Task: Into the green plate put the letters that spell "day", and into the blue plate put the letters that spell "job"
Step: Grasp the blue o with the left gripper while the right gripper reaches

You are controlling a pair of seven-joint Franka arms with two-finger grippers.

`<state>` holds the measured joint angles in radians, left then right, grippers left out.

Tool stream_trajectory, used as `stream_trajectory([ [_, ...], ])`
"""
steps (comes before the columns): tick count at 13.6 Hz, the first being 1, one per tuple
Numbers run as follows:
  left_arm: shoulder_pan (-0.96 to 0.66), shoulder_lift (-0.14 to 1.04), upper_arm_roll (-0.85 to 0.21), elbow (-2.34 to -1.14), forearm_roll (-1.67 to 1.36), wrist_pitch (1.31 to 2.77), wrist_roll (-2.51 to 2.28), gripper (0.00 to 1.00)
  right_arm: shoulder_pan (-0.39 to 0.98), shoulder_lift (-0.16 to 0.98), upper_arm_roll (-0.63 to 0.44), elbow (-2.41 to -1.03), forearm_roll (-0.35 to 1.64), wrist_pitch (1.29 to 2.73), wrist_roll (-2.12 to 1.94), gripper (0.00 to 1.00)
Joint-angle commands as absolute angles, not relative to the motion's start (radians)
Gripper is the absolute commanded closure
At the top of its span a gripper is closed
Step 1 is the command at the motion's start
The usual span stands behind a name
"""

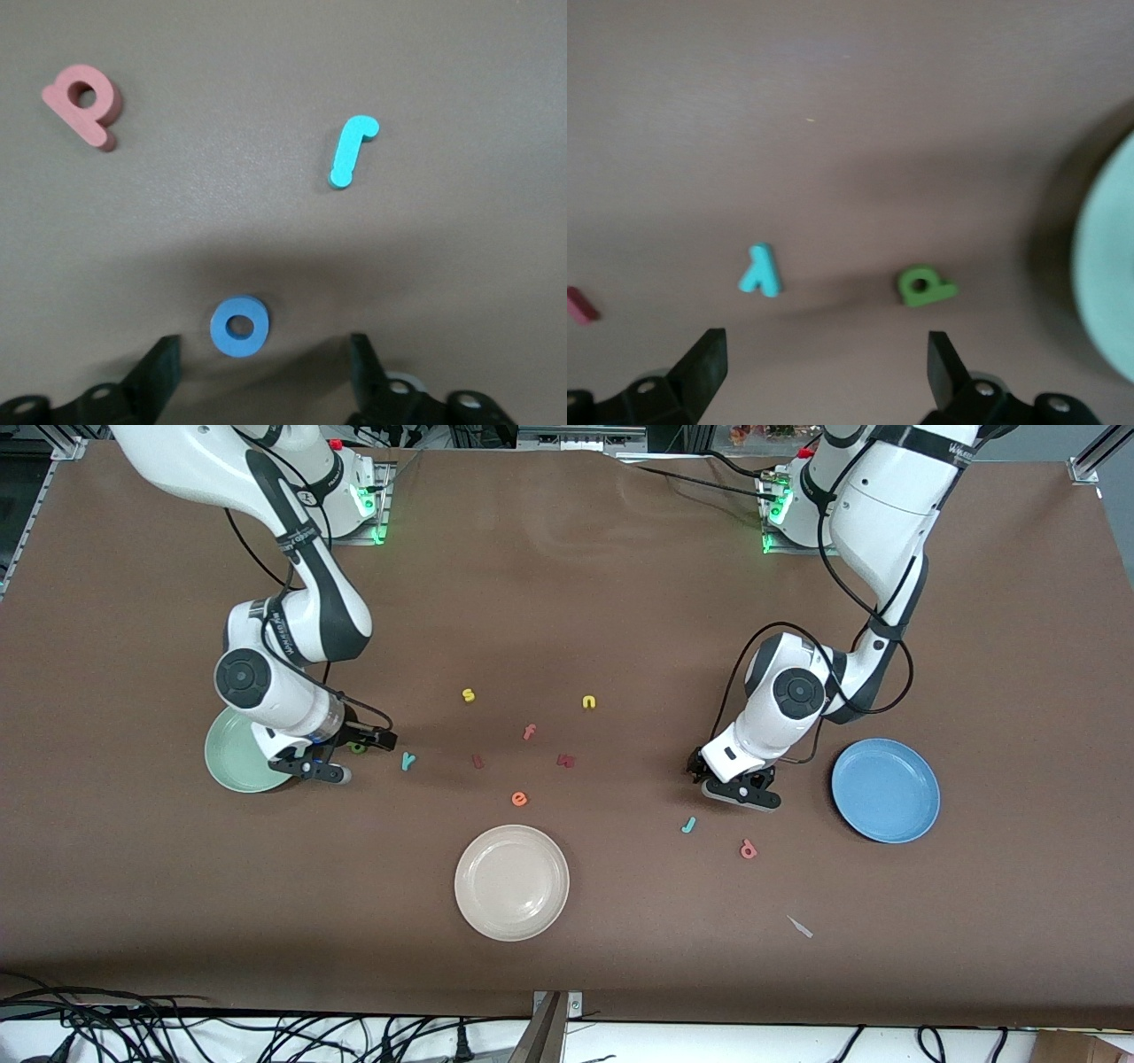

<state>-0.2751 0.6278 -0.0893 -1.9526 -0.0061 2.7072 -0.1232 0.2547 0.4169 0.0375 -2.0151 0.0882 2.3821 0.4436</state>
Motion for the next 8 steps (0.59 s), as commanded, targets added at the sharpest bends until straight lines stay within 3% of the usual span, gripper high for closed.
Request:
stream_trajectory([
  [1,-0.288,0.641,-0.077,-1.933,0.014,2.707,-0.109,0.37,0.293,0.489,0.038,-1.956,0.104,2.428,0.518,0.00],
  [4,-0.287,0.640,-0.075,-1.933,0.014,2.707,-0.106,0.65,0.318,0.541,0.037,-1.930,0.095,2.473,0.554,0.00],
  [8,-0.284,0.634,-0.075,-1.933,0.014,2.707,-0.107,0.77,0.327,0.569,0.034,-1.914,0.087,2.470,0.558,0.04],
])
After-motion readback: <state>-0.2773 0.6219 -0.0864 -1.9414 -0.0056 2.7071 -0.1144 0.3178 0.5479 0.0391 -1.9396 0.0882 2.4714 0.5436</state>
